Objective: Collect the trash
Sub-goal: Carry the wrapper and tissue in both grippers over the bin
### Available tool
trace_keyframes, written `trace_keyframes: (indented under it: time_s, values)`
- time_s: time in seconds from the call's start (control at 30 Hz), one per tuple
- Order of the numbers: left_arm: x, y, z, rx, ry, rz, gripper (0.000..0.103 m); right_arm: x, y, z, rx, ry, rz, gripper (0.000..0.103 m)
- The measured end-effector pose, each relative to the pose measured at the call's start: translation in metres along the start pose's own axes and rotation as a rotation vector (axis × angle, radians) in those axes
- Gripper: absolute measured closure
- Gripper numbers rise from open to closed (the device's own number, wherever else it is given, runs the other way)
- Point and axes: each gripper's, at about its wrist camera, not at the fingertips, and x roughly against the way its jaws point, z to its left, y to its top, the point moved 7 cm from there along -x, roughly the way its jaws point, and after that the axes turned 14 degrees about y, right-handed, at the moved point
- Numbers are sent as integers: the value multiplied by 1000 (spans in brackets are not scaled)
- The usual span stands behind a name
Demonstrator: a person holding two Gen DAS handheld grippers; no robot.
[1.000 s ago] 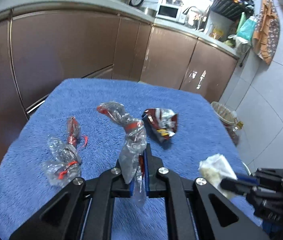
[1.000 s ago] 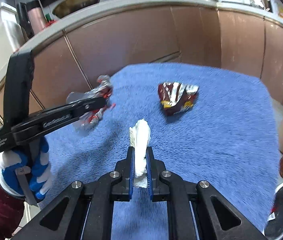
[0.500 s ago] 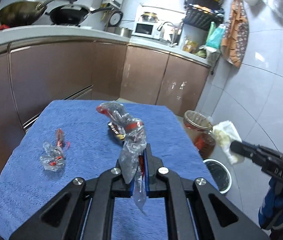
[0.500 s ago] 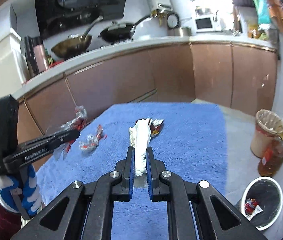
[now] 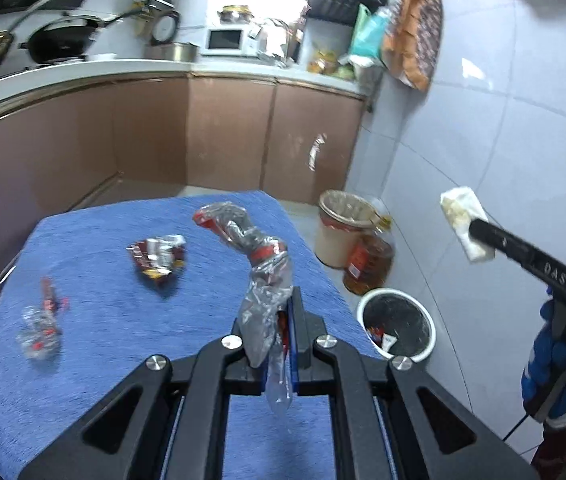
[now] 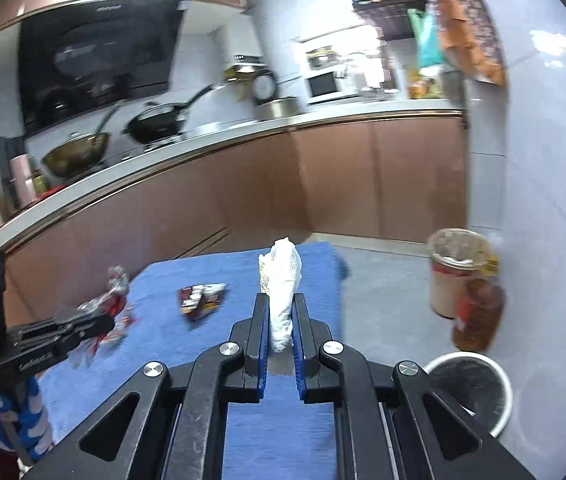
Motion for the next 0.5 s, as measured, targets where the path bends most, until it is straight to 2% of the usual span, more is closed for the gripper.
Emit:
trace_keyframes:
  time_s: [0.27,0.5]
  values:
    - [-49,7,-88,-158,-111,79,96,16,-18,-86,-106,-175,-20,93]
    - [-115,-3,-187,-299,-214,176,96,18,-56,-166,-211,-348,29,92]
